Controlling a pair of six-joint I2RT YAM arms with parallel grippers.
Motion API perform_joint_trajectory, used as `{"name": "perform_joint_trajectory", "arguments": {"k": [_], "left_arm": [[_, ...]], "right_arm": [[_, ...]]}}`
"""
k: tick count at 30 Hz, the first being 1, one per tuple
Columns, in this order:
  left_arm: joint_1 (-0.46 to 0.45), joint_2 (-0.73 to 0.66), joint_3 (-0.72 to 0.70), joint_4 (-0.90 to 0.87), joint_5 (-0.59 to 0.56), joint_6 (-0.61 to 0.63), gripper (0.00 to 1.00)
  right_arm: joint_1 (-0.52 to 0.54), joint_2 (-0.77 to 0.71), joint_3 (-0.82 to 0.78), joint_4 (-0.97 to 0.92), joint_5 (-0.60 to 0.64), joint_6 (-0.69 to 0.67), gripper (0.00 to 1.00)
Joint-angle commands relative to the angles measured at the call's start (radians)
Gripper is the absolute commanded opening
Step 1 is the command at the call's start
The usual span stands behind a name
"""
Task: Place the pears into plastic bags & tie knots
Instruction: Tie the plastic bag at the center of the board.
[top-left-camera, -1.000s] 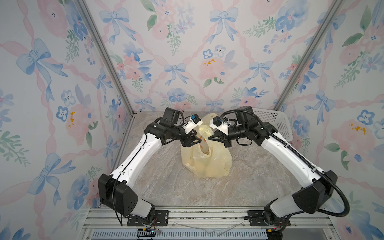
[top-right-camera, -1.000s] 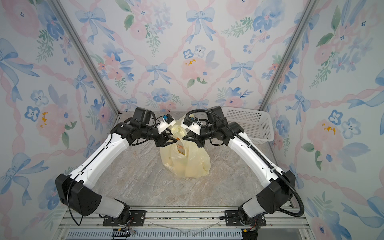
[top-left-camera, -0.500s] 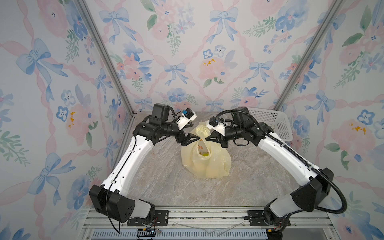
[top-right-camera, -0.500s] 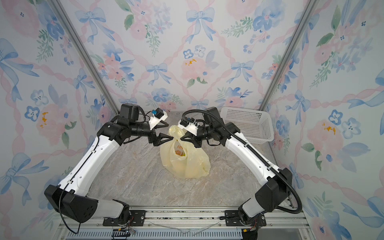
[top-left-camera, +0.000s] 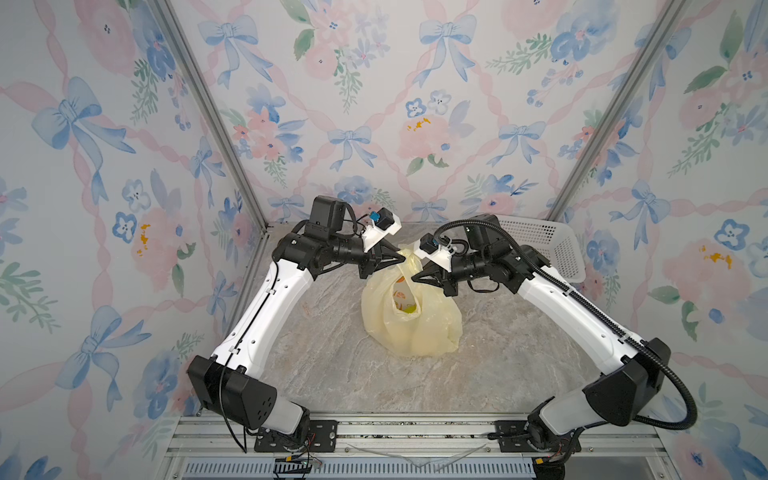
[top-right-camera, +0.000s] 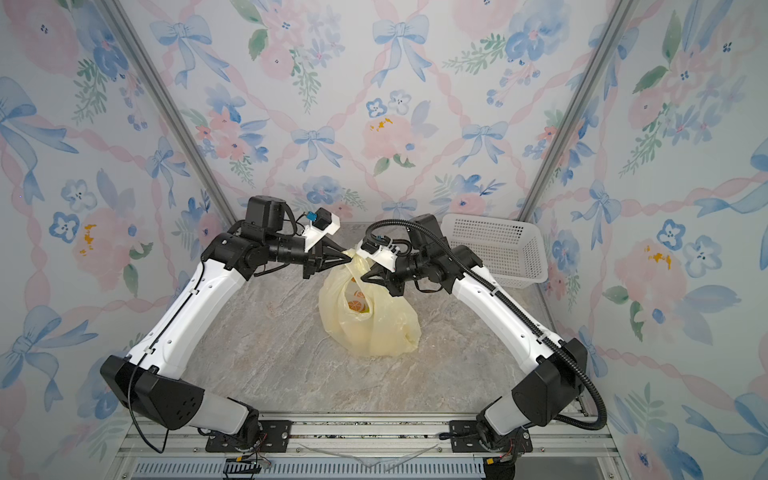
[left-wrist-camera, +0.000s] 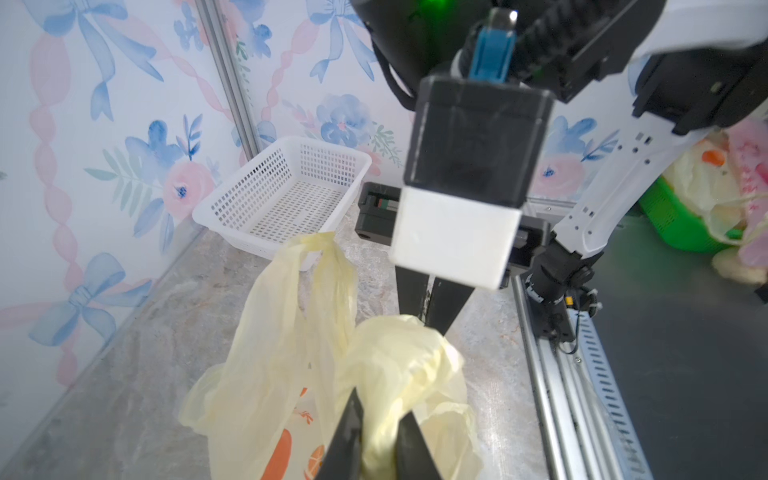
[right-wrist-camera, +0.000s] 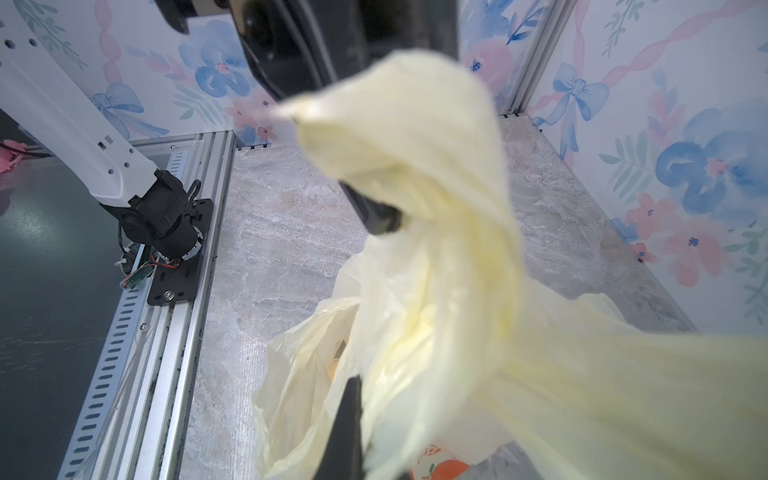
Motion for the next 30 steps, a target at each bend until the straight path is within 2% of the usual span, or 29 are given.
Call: {"name": "perform_joint_trajectory", "arguments": {"k": [1,2,3,8,10,18,20,22,23,25,27,30], "left_arm": [[0.0,0.011,0.015,-0.003,0.031,0.013,0.0],[-0.001,0.012,0.016,-0.003,0.028,0.014,0.0],[-0.001,0.012,0.019,-0.002,0.026,0.012,0.0],[0.0,0.016,0.015,-0.004,0.024,0.011,0.0],[-0.001,0.019,0.012,-0.003,0.024,0.01,0.0],[0.002,0.037,0.018,-0.003,0.024,0.01,0.0],[0.002,0.042,0.019,-0.003,0.023,0.01,0.0],[0.0,0.044,0.022,-0.003,0.019,0.007,0.0],[0.0,0.046,0.024,-0.003,0.016,0.007,0.0],[0.0,0.052,0.032,-0.002,0.002,-0.002,0.0],[0.0,0.067,0.048,0.004,-0.042,-0.026,0.0],[0.003,0.088,0.062,0.008,-0.093,-0.056,0.0]], "right_arm": [[-0.015,-0.082,-0.009,0.023,0.011,0.098,0.45],[-0.036,-0.107,-0.019,0.043,-0.002,0.14,0.53],[-0.057,-0.13,-0.033,0.067,-0.012,0.177,0.57],[-0.137,-0.236,-0.116,0.264,0.029,0.341,0.68],[-0.156,-0.207,-0.08,0.271,0.035,0.38,0.69],[-0.159,-0.033,0.056,0.234,-0.007,0.373,0.68],[-0.157,-0.012,0.068,0.242,-0.038,0.377,0.62],[-0.157,0.0,0.083,0.236,-0.035,0.379,0.42],[-0.156,-0.003,0.085,0.235,-0.036,0.378,0.28],[-0.153,-0.021,0.076,0.238,-0.036,0.376,0.11],[-0.14,-0.047,0.066,0.22,-0.026,0.366,0.02],[-0.103,-0.102,0.028,0.185,0.021,0.354,0.0]]}}
